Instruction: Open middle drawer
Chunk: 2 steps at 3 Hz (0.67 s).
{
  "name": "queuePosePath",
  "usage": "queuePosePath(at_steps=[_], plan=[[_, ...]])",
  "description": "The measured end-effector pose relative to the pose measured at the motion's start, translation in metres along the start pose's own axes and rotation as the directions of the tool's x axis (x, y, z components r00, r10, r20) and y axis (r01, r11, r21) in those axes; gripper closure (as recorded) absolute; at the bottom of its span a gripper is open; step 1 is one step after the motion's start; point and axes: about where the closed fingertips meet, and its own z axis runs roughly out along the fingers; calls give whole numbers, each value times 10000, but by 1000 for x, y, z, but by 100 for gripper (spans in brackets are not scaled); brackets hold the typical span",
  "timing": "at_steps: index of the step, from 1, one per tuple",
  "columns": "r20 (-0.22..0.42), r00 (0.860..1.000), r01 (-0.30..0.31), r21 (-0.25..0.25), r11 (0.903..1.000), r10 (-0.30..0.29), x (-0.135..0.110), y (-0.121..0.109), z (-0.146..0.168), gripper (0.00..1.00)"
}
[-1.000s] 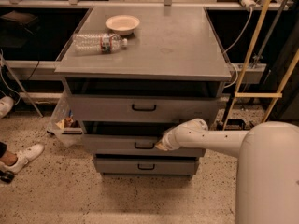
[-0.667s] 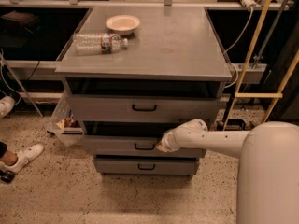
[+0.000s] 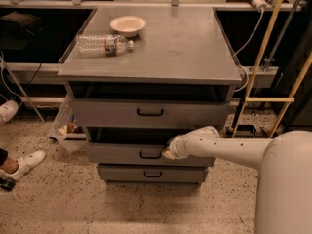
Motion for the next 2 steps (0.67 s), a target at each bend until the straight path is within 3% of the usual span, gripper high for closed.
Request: queuePosePath(at_steps=[2], plan=[[-9,9994,-351,-25,9994,351,11,11,-13,100]])
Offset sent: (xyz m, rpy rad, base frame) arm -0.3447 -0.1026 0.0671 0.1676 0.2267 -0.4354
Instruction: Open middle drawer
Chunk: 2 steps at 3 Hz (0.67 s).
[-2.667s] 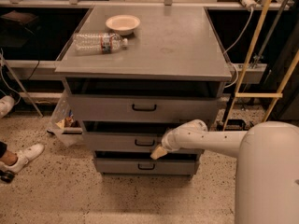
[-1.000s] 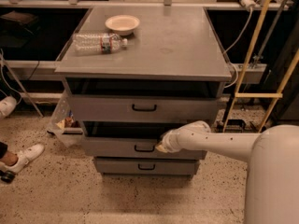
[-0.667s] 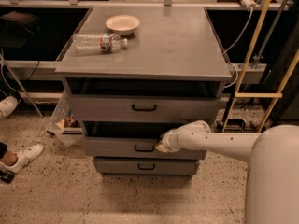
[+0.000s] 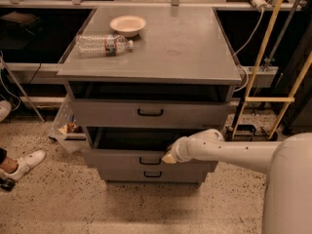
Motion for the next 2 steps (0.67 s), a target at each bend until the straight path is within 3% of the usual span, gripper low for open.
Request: queuePosePath(at_steps=[1,2], plan=[[-123,9994,334,-168,9993,-336,8,15,-3,100],[-122,9994,334,-168,9993,-336,6,14,-5,100]])
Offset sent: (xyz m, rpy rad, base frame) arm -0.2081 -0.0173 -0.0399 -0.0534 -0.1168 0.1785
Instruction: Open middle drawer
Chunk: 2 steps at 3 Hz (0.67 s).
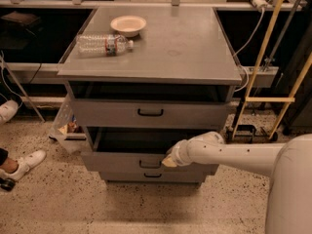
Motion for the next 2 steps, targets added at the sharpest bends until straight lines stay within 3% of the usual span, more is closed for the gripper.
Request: queuePosePath(at_steps=[1,2], plan=[[48,9998,172,39,9998,-172,14,18,-8,100],[48,9998,172,39,9998,-172,12,18,-11,100]])
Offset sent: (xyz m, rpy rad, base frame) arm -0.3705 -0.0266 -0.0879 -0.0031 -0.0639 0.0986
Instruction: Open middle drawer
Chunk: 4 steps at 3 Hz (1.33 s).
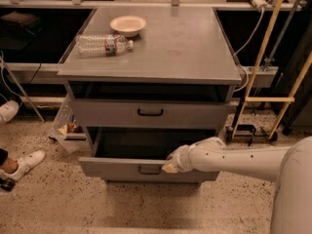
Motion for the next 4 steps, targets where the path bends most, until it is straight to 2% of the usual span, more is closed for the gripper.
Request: queuePosePath(at_steps=[1,4], plan=[[27,10000,-15,-12,10000,15,10,10,-4,100],[-15,10000,-65,145,9999,65,13,8,-12,100]])
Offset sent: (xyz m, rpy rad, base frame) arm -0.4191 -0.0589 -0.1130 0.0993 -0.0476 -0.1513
